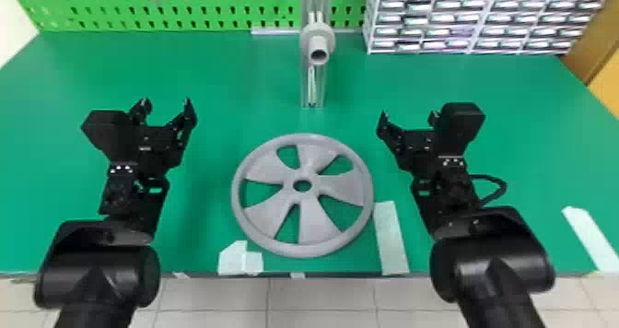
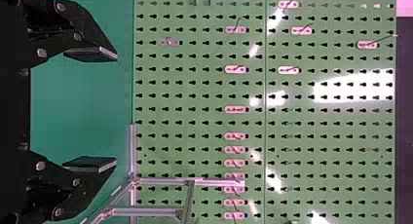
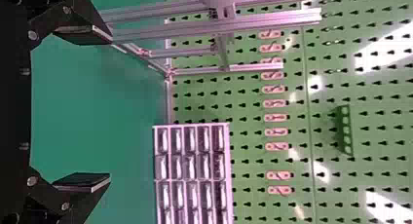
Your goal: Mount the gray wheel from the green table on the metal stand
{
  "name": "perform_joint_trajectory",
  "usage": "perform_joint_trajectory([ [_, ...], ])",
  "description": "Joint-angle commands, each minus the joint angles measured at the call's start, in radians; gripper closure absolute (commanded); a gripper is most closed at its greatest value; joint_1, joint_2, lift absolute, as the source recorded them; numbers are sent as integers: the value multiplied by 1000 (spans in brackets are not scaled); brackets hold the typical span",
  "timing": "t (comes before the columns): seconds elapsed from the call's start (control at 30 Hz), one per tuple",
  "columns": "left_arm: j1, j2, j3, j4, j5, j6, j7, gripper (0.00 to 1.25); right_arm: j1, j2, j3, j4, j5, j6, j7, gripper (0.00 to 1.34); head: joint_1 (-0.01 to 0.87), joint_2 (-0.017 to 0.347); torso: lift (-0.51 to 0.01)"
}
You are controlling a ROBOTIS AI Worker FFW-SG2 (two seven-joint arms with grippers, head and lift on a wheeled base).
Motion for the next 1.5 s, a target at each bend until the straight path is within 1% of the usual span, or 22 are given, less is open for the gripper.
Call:
perform_joint_trajectory([
  [0.0,0,1,2,0,0,-2,0,486,-3,-3,13,-127,-20,230,-37,282,868,52,-93],
  [0.03,0,1,4,0,0,-2,0,486,-9,-4,14,-159,-20,296,-46,282,868,52,-93],
  [0.27,0,1,11,0,0,-3,-1,486,-37,-3,6,-291,-66,564,-69,282,868,52,-93],
  [0.4,-5,1,10,-2,2,-9,-1,486,-57,-3,-3,-357,-129,731,-103,282,868,52,-93],
  [0.43,-5,2,10,-2,2,-11,-1,486,-66,-4,-7,-375,-152,791,-109,282,868,52,-93],
  [0.53,-6,4,14,-2,0,-15,-1,486,-98,-4,-14,-410,-199,926,-120,282,868,52,-93],
  [0.6,-6,5,16,0,0,-15,-1,486,-115,-3,-21,-423,-230,992,-123,282,868,52,-93],
  [0.7,-11,18,13,0,0,-18,0,487,-138,1,-37,-432,-273,1078,-126,282,868,52,-93],
  [0.83,-20,42,4,-2,3,-18,0,489,-160,1,-58,-439,-317,1191,-126,282,868,52,-93],
  [0.97,-32,68,-24,0,6,-18,20,489,-164,1,-84,-439,-359,1256,-126,282,868,52,-93],
  [1.03,-43,88,-47,0,8,-18,36,489,-167,1,-95,-436,-366,1296,-126,282,868,52,-93],
  [1.3,-86,165,-140,6,19,-18,76,490,-176,1,-127,-383,-451,1374,-126,282,868,52,-93],
  [1.47,-107,209,-190,14,43,-18,103,490,-190,-23,-132,-355,-489,1391,-126,282,868,52,-93],
])
